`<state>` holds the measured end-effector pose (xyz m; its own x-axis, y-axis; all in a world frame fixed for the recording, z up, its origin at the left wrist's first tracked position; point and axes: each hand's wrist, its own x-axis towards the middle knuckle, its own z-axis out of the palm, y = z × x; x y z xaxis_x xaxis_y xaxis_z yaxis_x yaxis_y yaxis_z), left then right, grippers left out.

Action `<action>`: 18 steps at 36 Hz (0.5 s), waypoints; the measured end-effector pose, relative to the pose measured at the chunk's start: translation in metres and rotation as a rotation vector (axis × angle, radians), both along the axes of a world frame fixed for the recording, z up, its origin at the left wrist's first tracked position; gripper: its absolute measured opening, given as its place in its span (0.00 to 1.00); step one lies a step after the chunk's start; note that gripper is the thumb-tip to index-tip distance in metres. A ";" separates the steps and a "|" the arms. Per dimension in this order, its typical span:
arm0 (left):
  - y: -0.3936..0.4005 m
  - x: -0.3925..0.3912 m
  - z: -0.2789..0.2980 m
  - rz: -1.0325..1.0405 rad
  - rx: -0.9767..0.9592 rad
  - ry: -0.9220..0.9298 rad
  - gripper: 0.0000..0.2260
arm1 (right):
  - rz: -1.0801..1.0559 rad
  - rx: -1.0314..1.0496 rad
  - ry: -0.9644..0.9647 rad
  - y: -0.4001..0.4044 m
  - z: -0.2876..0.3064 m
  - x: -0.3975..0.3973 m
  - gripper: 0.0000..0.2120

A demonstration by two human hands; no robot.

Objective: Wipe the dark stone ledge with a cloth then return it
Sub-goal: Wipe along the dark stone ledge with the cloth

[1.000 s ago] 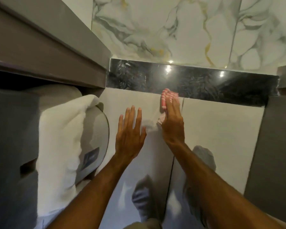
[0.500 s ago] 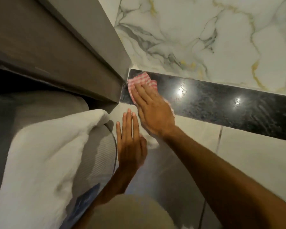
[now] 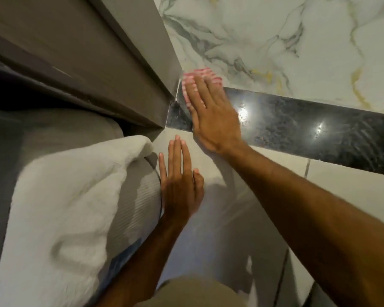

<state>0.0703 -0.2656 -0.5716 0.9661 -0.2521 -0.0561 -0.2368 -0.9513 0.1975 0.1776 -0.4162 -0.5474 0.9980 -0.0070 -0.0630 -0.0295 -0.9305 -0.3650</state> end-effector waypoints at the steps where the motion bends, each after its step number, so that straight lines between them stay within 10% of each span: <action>1: 0.000 0.001 0.000 0.011 -0.011 -0.008 0.33 | 0.077 0.002 -0.006 0.005 0.000 -0.008 0.31; 7: 0.000 0.000 0.002 -0.008 -0.017 0.003 0.31 | 0.307 -0.065 0.044 -0.029 -0.001 -0.102 0.31; 14: 0.003 0.000 -0.005 0.024 0.031 -0.021 0.30 | -0.374 -0.060 -0.014 -0.013 -0.001 -0.014 0.30; 18: 0.001 -0.002 -0.001 0.031 0.014 -0.023 0.30 | 0.071 -0.002 -0.064 0.016 -0.003 -0.015 0.30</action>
